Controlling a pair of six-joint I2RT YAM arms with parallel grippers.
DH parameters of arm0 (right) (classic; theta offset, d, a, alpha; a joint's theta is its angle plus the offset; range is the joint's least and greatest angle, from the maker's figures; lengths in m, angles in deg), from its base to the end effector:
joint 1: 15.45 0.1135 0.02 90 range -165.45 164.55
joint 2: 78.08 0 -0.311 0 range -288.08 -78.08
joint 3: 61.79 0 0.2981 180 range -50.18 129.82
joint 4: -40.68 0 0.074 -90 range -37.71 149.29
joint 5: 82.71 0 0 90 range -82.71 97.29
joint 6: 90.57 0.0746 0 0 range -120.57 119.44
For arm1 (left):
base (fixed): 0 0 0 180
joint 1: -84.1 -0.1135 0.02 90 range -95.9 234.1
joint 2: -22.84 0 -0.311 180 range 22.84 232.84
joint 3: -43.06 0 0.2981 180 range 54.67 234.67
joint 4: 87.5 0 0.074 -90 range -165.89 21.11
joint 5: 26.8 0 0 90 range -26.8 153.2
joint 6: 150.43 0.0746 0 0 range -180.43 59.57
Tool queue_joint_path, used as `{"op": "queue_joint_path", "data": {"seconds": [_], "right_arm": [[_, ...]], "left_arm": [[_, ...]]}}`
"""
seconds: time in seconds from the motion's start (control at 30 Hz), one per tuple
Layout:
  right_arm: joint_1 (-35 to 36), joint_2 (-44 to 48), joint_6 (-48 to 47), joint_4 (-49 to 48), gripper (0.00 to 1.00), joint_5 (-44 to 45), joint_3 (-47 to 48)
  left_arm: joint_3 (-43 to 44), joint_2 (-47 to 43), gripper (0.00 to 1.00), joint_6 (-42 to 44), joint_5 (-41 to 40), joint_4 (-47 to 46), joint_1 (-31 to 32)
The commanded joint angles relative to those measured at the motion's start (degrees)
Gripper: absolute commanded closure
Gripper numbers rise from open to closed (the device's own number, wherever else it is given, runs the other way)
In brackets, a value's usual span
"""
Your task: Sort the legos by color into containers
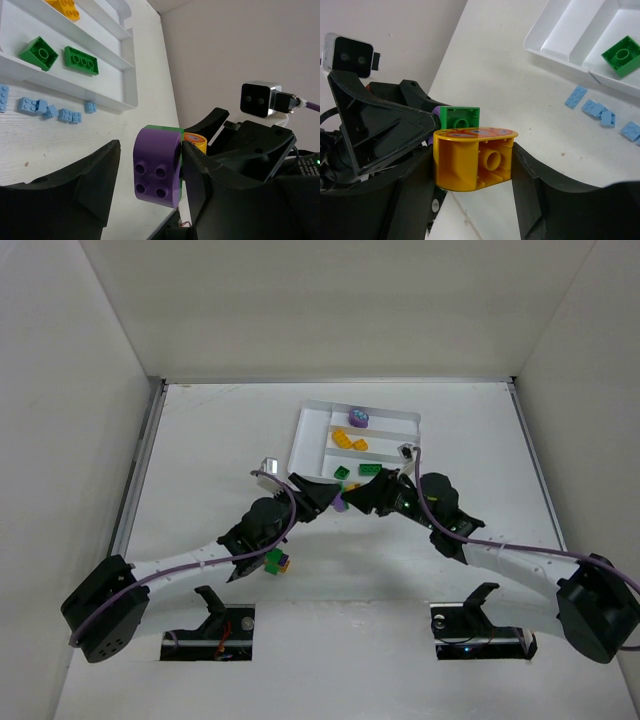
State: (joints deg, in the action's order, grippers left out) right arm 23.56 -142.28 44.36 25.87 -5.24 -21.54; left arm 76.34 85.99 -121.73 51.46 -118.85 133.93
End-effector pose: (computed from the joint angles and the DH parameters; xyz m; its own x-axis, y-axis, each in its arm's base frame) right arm 0.2245 0.2027 0.2492 -0.6389 0.3697 -0.6746 -0.4657 0.5122 0.7217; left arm 0.1955 -0.2080 0.2463 -0.5331 -0.6998 -0.4755 0.3109 0.3606 -0.8794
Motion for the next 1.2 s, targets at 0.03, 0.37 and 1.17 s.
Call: {"op": "queue_joint_path", "data": {"seconds": [0.03, 0.37, 1.17], "right_arm": [[-0.6, -0.4, 3.8, -7.9, 0.49, -2.4, 0.3], [-1.2, -1.6, 9.7, -12.5, 0.49, -4.3, -0.7], [-10.0, -4.0, 9.0, -10.9, 0.49, -1.7, 1.0]], "left_arm": [[-1.1, -0.1, 0.52, -1.3, 0.1, -7.0, 0.5], [-2.0, 0.2, 0.71, -2.3, -0.9, -12.9, 0.8], [-6.5, -7.7, 0.83, -0.6, -1.0, -8.6, -3.1]]}}
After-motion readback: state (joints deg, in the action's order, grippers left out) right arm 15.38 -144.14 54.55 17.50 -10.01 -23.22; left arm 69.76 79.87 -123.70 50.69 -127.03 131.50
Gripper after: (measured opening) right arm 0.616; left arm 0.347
